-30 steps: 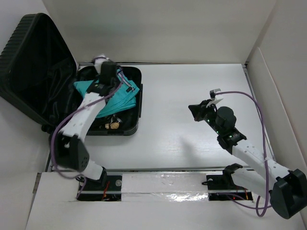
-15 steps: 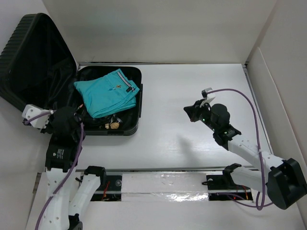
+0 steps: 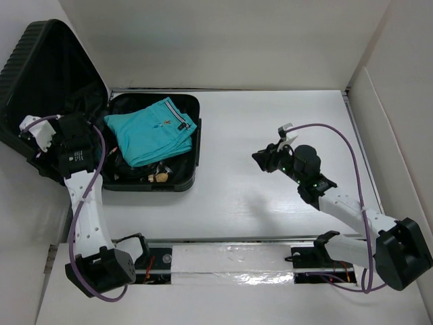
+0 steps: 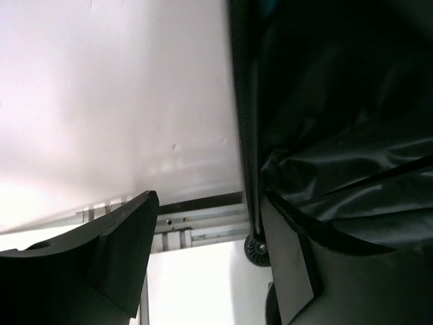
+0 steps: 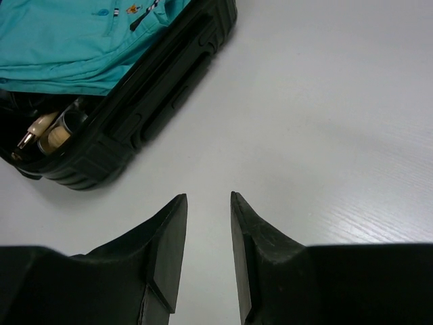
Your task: Pack the luggage
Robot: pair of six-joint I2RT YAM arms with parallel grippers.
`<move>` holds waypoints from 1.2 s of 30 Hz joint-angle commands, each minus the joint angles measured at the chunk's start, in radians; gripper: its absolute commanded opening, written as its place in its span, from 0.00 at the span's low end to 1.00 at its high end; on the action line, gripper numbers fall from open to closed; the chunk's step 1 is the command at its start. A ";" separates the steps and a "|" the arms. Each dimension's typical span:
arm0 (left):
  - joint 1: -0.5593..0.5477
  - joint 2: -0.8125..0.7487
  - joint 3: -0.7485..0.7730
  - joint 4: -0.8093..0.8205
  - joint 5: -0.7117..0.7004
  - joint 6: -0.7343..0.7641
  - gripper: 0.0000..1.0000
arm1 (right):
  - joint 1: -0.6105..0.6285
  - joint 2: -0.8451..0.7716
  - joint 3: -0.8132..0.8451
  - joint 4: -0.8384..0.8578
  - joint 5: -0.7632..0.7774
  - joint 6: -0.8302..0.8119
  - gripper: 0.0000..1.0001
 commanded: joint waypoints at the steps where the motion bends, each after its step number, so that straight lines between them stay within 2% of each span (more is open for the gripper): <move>1: 0.005 0.034 0.068 0.070 0.009 0.075 0.58 | 0.012 -0.007 0.045 0.061 -0.026 -0.020 0.38; 3: 0.005 0.087 0.124 0.067 0.018 0.083 0.51 | 0.012 0.003 0.050 0.062 -0.035 -0.023 0.38; 8: 0.005 0.182 0.227 0.007 0.061 0.067 0.47 | 0.021 0.018 0.056 0.059 -0.038 -0.025 0.38; 11: 0.005 0.170 0.209 0.041 0.084 0.083 0.34 | 0.021 0.012 0.056 0.056 -0.032 -0.027 0.38; 13: 0.005 0.160 0.203 0.055 0.102 0.092 0.14 | 0.021 0.010 0.054 0.056 -0.028 -0.027 0.38; 15: -0.019 0.141 0.197 0.067 0.135 0.123 0.00 | 0.021 0.015 0.056 0.058 -0.026 -0.025 0.39; 17: -0.129 0.104 0.127 0.158 0.078 0.200 0.00 | 0.021 0.024 0.059 0.055 -0.029 -0.025 0.39; 18: -0.285 0.095 0.094 0.203 0.034 0.321 0.00 | 0.021 0.026 0.062 0.055 -0.031 -0.025 0.39; 19: -0.356 0.084 0.044 0.261 -0.071 0.365 0.00 | 0.021 0.033 0.063 0.052 -0.029 -0.025 0.39; 21: -0.494 0.075 -0.001 0.286 -0.135 0.458 0.00 | 0.021 0.039 0.065 0.053 -0.029 -0.025 0.39; 22: -0.617 0.061 -0.033 0.339 -0.176 0.489 0.00 | 0.021 0.044 0.065 0.052 -0.028 -0.025 0.39; 25: -0.823 -0.004 -0.111 0.319 -0.161 0.473 0.00 | 0.021 0.053 0.070 0.046 -0.012 -0.027 0.39; 27: -0.848 -0.047 -0.115 0.198 -0.068 0.392 0.00 | 0.021 0.053 0.070 0.039 0.000 -0.025 0.39; 28: -0.848 -0.059 -0.106 0.094 0.090 0.309 0.06 | 0.021 0.053 0.070 0.033 0.017 -0.025 0.39; 29: -0.848 -0.094 -0.122 0.078 0.178 0.313 0.19 | 0.021 0.055 0.071 0.030 0.024 -0.023 0.39; 30: -0.848 -0.117 -0.128 0.064 0.287 0.325 0.38 | 0.021 0.053 0.070 0.027 0.031 -0.020 0.38; 31: -0.848 -0.146 -0.132 0.056 0.534 0.333 0.66 | 0.021 0.056 0.068 0.027 0.040 -0.019 0.34; 33: -0.848 -0.214 -0.100 0.026 0.749 0.331 0.77 | 0.021 0.062 0.068 0.026 0.049 -0.017 0.22; 34: -0.848 -0.229 -0.086 0.013 0.944 0.337 0.81 | 0.021 0.065 0.070 0.024 0.060 -0.017 0.18; 35: -0.848 -0.232 -0.054 -0.019 1.028 0.342 0.80 | 0.021 0.072 0.071 0.022 0.066 -0.014 0.10; 36: -0.848 -0.226 -0.035 -0.040 1.097 0.345 0.80 | 0.021 0.072 0.073 0.019 0.067 -0.014 0.09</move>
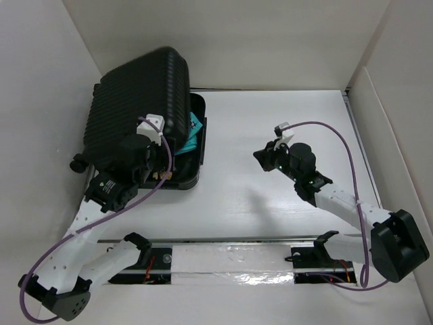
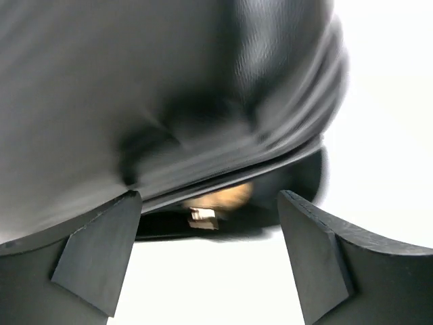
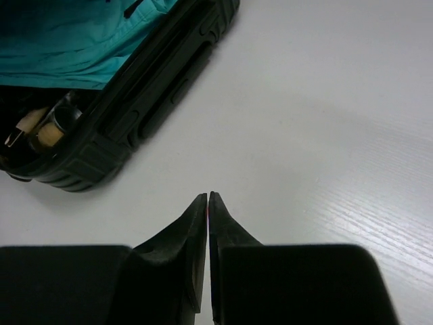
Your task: Pack the luggage
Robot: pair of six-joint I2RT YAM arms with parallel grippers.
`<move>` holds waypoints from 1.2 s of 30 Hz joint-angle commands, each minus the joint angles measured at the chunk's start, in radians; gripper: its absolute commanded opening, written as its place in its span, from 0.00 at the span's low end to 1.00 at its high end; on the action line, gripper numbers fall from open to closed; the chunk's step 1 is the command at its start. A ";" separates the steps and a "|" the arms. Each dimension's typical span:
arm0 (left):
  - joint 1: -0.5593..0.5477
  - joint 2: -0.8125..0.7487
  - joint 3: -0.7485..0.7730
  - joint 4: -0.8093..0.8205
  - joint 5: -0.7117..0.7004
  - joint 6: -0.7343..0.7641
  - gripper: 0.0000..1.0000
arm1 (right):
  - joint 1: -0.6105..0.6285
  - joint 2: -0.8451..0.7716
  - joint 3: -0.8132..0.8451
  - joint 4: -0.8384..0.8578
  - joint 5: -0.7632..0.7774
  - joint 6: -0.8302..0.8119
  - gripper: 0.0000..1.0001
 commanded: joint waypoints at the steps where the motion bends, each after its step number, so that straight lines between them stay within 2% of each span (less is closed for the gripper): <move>1: -0.005 -0.008 0.093 -0.051 0.640 -0.020 0.78 | 0.011 0.010 0.047 0.019 0.044 -0.008 0.09; 3: -0.005 0.011 0.115 -0.077 0.809 0.003 0.77 | 0.011 0.009 0.046 0.017 0.053 -0.010 0.08; 4: -0.005 0.014 0.119 -0.070 0.959 0.006 0.74 | 0.011 0.007 0.044 0.017 0.067 -0.010 0.09; 6: -0.005 0.005 0.144 -0.004 1.010 -0.014 0.70 | 0.011 0.006 0.040 0.021 0.081 -0.010 0.08; 8: -0.005 -0.026 0.159 0.135 0.920 -0.054 0.65 | 0.011 0.010 0.037 0.025 0.093 -0.010 0.04; 9: -0.005 -0.027 0.176 0.177 0.825 -0.084 0.60 | 0.011 0.021 0.037 0.027 0.095 -0.013 0.00; 10: -0.005 -0.021 0.185 0.217 0.601 -0.149 0.57 | 0.011 0.027 0.038 0.028 0.096 -0.013 0.00; 11: 0.007 0.026 0.202 0.254 0.489 -0.181 0.57 | 0.011 0.036 0.041 0.027 0.095 -0.013 0.00; 12: 0.018 0.064 0.258 0.251 0.367 -0.213 0.56 | 0.011 0.042 0.043 0.027 0.090 -0.020 0.00; 13: 0.039 0.113 0.298 0.236 0.189 -0.244 0.49 | 0.011 0.052 0.049 0.027 0.087 -0.025 0.00; 15: 0.150 0.271 0.416 0.173 0.094 -0.289 0.43 | 0.020 0.059 0.052 0.028 0.084 -0.039 0.00; 16: 0.211 0.320 0.450 0.156 0.102 -0.304 0.34 | 0.030 0.061 0.057 0.028 0.087 -0.045 0.00; 17: 0.281 0.391 0.474 0.157 0.153 -0.324 0.30 | 0.031 0.061 0.061 0.024 0.093 -0.051 0.00; 18: 0.434 0.416 0.486 0.173 0.202 -0.348 0.26 | 0.055 0.061 0.064 0.018 0.102 -0.065 0.00; 19: 0.511 0.436 0.480 0.194 0.315 -0.374 0.18 | 0.055 0.062 0.067 0.008 0.115 -0.069 0.00; 21: 0.680 0.482 0.445 0.285 0.402 -0.436 0.13 | 0.069 0.064 0.070 0.005 0.144 -0.074 0.00; 22: 0.713 0.499 0.442 0.303 0.402 -0.453 0.08 | 0.078 0.065 0.072 0.005 0.145 -0.074 0.00; 25: 0.774 0.600 0.492 0.309 0.317 -0.436 0.00 | 0.078 0.068 0.077 0.005 0.144 -0.071 0.00; 29: 0.787 0.791 0.621 0.210 0.120 -0.352 0.00 | 0.078 0.087 0.077 0.017 0.120 -0.060 0.00; 31: 0.787 0.836 0.635 0.190 -0.019 -0.306 0.00 | 0.089 0.095 0.081 0.022 0.106 -0.057 0.00; 36: 0.805 0.933 0.613 0.200 -0.167 -0.237 0.00 | 0.089 0.088 0.084 0.016 0.107 -0.059 0.00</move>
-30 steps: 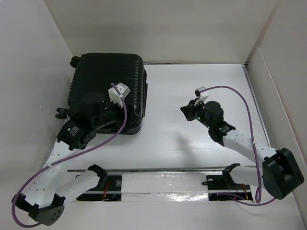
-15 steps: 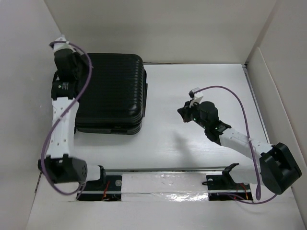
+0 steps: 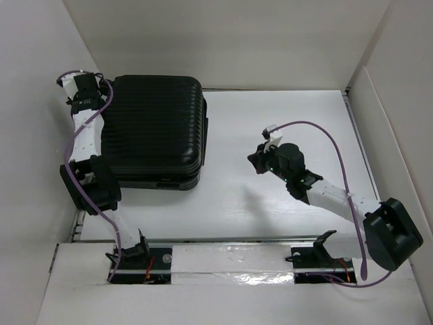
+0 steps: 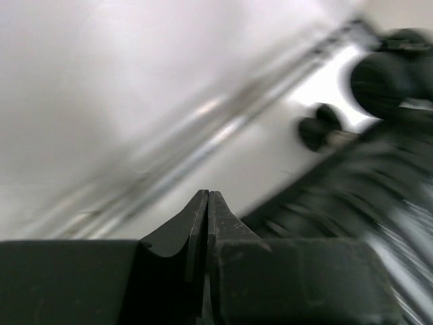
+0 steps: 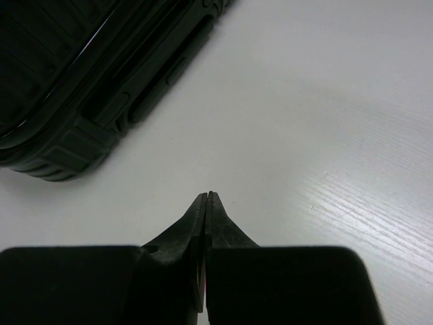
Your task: Pack the luggage
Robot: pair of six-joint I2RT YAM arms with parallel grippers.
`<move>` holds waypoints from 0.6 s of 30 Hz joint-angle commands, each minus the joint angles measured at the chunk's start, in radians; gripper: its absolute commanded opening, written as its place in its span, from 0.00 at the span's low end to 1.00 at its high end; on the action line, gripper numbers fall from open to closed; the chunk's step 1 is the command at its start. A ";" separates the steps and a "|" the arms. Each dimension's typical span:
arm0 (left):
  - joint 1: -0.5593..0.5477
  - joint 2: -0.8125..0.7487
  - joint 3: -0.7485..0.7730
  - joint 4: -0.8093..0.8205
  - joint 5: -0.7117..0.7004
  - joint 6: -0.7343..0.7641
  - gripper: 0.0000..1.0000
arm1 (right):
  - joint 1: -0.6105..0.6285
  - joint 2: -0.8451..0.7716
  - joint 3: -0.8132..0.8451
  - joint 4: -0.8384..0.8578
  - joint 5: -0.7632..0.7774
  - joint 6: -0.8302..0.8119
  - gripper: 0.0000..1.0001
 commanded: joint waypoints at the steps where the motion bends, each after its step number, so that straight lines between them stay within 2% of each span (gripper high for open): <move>1: 0.024 0.027 0.018 -0.004 -0.185 0.073 0.00 | 0.010 -0.016 0.046 0.035 -0.001 -0.007 0.00; 6: 0.045 0.101 -0.030 -0.028 -0.084 0.038 0.00 | 0.010 -0.041 0.038 0.035 0.020 -0.008 0.00; 9: 0.056 0.107 -0.097 -0.019 0.083 -0.006 0.00 | 0.010 -0.050 0.035 0.030 0.029 -0.005 0.00; 13: 0.056 0.066 -0.220 0.045 0.346 -0.075 0.00 | 0.010 -0.095 0.031 -0.014 0.121 -0.005 0.00; 18: -0.007 -0.078 -0.451 0.147 0.459 -0.126 0.00 | -0.057 -0.180 0.009 -0.079 0.247 0.027 0.00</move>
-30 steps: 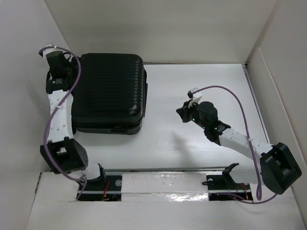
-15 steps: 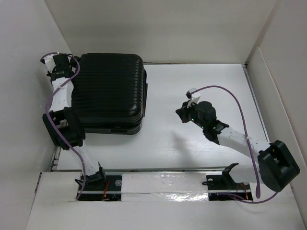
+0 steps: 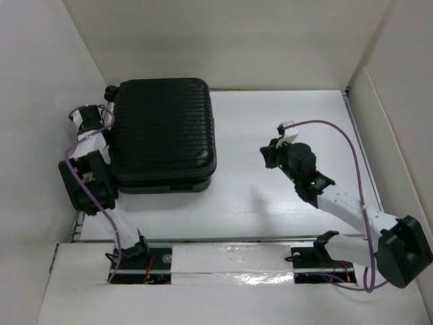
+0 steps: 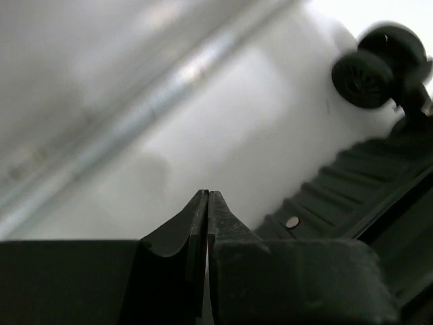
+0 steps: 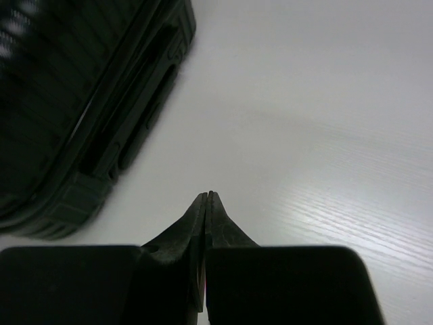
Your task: Pack the luggage
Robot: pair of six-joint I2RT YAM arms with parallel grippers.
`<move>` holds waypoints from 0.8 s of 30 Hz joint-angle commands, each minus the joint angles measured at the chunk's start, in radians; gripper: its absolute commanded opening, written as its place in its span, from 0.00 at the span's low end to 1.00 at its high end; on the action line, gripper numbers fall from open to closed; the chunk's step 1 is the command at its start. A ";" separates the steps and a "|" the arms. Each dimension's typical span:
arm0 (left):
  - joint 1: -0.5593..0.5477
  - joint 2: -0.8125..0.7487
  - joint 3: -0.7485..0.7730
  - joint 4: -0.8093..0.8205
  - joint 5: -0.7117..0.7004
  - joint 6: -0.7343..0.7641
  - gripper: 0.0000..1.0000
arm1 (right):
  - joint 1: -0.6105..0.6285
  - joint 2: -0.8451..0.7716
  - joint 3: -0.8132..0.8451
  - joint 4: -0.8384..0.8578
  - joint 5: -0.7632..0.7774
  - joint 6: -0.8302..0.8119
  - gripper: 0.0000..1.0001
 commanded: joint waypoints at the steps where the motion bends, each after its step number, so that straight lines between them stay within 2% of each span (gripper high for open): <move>1: -0.109 -0.167 -0.154 -0.042 0.243 -0.032 0.00 | -0.053 -0.090 -0.009 -0.012 0.110 0.025 0.00; 5: -0.213 -0.383 -0.350 0.074 0.280 -0.111 0.00 | -0.117 -0.143 -0.029 -0.027 0.131 0.034 0.00; 8: -0.267 -0.553 -0.523 0.178 0.291 -0.200 0.00 | -0.162 -0.150 -0.035 -0.043 0.141 0.051 0.14; 9: -0.278 -0.594 -0.615 0.215 0.290 -0.234 0.00 | -0.173 -0.149 -0.035 -0.043 0.144 0.051 0.22; 11: -0.310 -0.687 -0.682 0.269 0.259 -0.256 0.00 | -0.205 -0.146 -0.032 -0.061 0.136 0.060 0.28; 12: -0.324 -0.709 -0.732 0.277 0.250 -0.260 0.00 | -0.205 -0.150 -0.029 -0.069 0.141 0.065 0.35; 14: -0.402 -0.775 -0.780 0.295 0.151 -0.254 0.00 | -0.223 -0.161 -0.038 -0.069 0.164 0.066 0.42; 18: -0.574 -0.815 -0.811 0.326 0.040 -0.260 0.00 | -0.246 -0.161 -0.042 -0.073 0.188 0.086 0.55; 20: -0.659 -0.788 -0.815 0.367 0.009 -0.288 0.00 | -0.259 -0.132 -0.042 -0.075 0.191 0.099 0.56; 24: -0.724 -0.743 -0.843 0.430 -0.022 -0.305 0.00 | -0.341 -0.049 -0.029 -0.087 0.179 0.166 0.59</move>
